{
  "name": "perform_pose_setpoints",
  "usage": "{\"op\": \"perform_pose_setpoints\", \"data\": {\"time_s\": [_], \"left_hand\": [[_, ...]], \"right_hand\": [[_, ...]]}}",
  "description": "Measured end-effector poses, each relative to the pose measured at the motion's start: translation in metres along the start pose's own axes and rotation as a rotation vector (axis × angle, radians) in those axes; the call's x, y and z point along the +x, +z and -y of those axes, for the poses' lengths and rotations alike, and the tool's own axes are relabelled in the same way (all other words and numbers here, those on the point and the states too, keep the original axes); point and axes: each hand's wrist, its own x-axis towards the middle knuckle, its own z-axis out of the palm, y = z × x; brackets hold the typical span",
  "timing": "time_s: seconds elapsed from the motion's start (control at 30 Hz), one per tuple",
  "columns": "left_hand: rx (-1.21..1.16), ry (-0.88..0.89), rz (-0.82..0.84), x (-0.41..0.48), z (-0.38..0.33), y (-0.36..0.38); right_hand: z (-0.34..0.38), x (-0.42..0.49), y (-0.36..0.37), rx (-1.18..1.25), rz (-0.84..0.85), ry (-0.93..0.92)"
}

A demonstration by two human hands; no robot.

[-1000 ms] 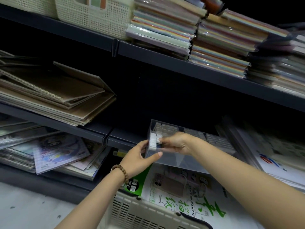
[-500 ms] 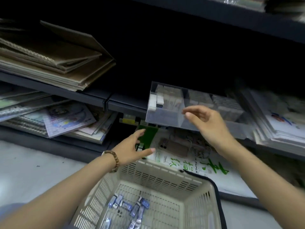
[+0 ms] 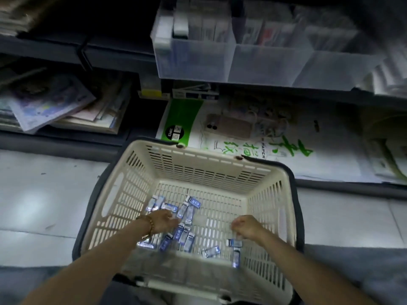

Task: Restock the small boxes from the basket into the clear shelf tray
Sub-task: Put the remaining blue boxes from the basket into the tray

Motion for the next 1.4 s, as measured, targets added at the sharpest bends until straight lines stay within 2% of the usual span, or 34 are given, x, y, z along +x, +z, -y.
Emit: {"op": "perform_pose_setpoints", "data": {"time_s": [0.1, 0.23, 0.3, 0.4, 0.5, 0.57, 0.63, 0.7, 0.8, 0.9, 1.03, 1.17, 1.27, 1.4], "left_hand": [[-0.049, 0.003, 0.082, 0.014, 0.011, 0.024], [-0.010, -0.016, 0.063, 0.028, 0.019, 0.042], [-0.027, -0.007, 0.069, 0.033, 0.021, 0.044], [-0.079, 0.032, 0.102, 0.039, 0.025, 0.042], [-0.099, 0.031, 0.078, 0.041, 0.026, 0.042], [-0.090, 0.027, 0.041, 0.042, 0.026, 0.043], [-0.104, 0.035, 0.000, 0.043, 0.026, 0.044], [-0.130, 0.050, -0.020, 0.043, 0.022, 0.045], [-0.102, 0.080, 0.044, 0.044, 0.015, 0.050], [-0.043, 0.070, 0.041, 0.047, 0.012, 0.053], [-0.066, 0.052, 0.041, 0.049, 0.014, 0.056], [-0.196, 0.010, 0.017, 0.049, 0.015, 0.058], [-0.299, -0.024, 0.063, 0.049, 0.013, 0.059], [-0.356, -0.035, 0.092, 0.050, 0.011, 0.059]], "right_hand": [[-0.011, 0.011, 0.018, 0.023, 0.051, -0.028], [-0.012, 0.020, 0.048, -0.073, 0.159, -0.132], [-0.019, 0.024, 0.063, -0.150, 0.196, -0.168], [-0.029, 0.023, 0.082, -0.402, 0.240, -0.194], [-0.032, 0.024, 0.094, -0.475, 0.250, -0.212], [-0.028, 0.026, 0.098, -0.356, 0.231, -0.214], [-0.018, 0.027, 0.097, -0.040, 0.124, -0.162], [-0.007, 0.029, 0.098, 0.298, 0.027, -0.038], [0.003, 0.030, 0.108, 0.562, 0.075, 0.164], [0.002, 0.031, 0.122, 0.669, 0.048, 0.252], [0.000, 0.034, 0.123, 0.791, 0.061, 0.254], [-0.004, 0.030, 0.125, 0.760, 0.056, 0.184], [-0.004, 0.025, 0.128, 0.736, 0.059, 0.125], [0.001, 0.024, 0.124, 0.687, 0.078, 0.137]]}}
